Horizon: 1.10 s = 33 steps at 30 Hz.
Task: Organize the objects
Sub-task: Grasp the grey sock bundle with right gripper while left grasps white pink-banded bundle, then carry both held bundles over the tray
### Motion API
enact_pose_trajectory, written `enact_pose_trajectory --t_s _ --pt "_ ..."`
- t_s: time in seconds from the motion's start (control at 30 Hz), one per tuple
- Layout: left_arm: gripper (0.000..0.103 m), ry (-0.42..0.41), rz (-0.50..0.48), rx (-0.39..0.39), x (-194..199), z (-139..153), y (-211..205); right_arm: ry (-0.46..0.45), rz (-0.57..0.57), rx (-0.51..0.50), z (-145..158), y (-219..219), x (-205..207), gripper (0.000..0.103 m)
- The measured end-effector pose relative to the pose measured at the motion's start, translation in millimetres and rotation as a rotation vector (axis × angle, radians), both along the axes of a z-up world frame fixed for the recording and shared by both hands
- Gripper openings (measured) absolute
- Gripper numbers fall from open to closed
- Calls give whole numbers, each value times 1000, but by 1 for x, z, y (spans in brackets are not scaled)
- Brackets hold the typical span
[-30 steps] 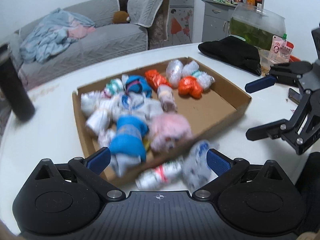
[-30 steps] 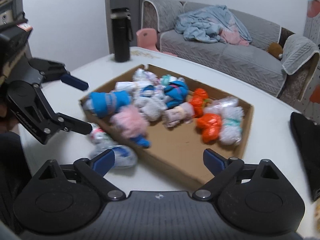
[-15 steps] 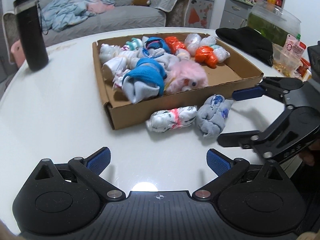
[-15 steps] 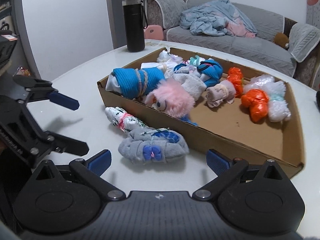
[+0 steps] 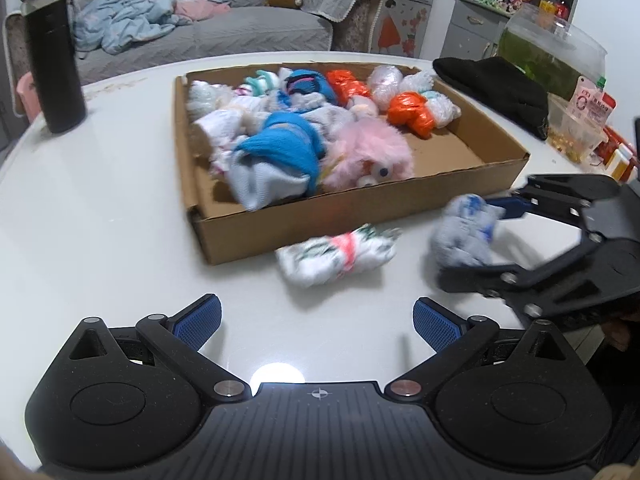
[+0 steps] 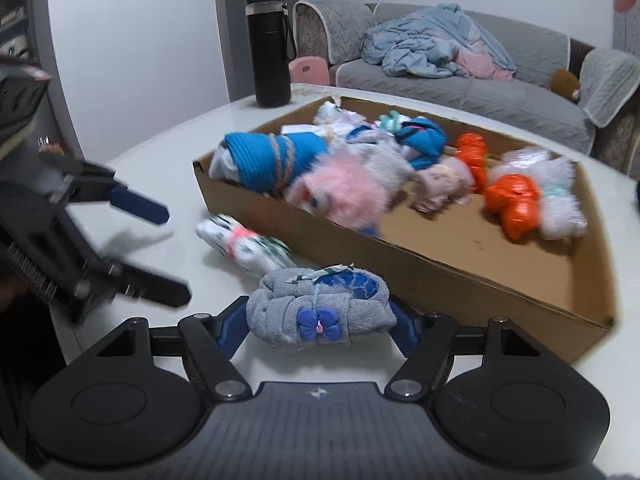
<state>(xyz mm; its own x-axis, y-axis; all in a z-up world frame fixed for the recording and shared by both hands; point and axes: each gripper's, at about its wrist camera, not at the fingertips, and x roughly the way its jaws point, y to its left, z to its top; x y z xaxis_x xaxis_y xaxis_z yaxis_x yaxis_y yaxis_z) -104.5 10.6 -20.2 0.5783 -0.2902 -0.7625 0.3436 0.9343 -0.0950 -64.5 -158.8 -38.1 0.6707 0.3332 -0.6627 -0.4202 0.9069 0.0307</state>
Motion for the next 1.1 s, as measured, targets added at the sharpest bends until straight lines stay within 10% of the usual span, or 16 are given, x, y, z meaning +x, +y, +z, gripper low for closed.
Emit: enact_pose_trajectory --t_s 0.8,1.1 --pt "101 -153 115 62 -2 -24 -37 -30 -42 -57 -8 -44 -16 82" --pt "68 -187 77 44 -14 -19 -42 -17 -53 -39 -9 -46 -20 64"
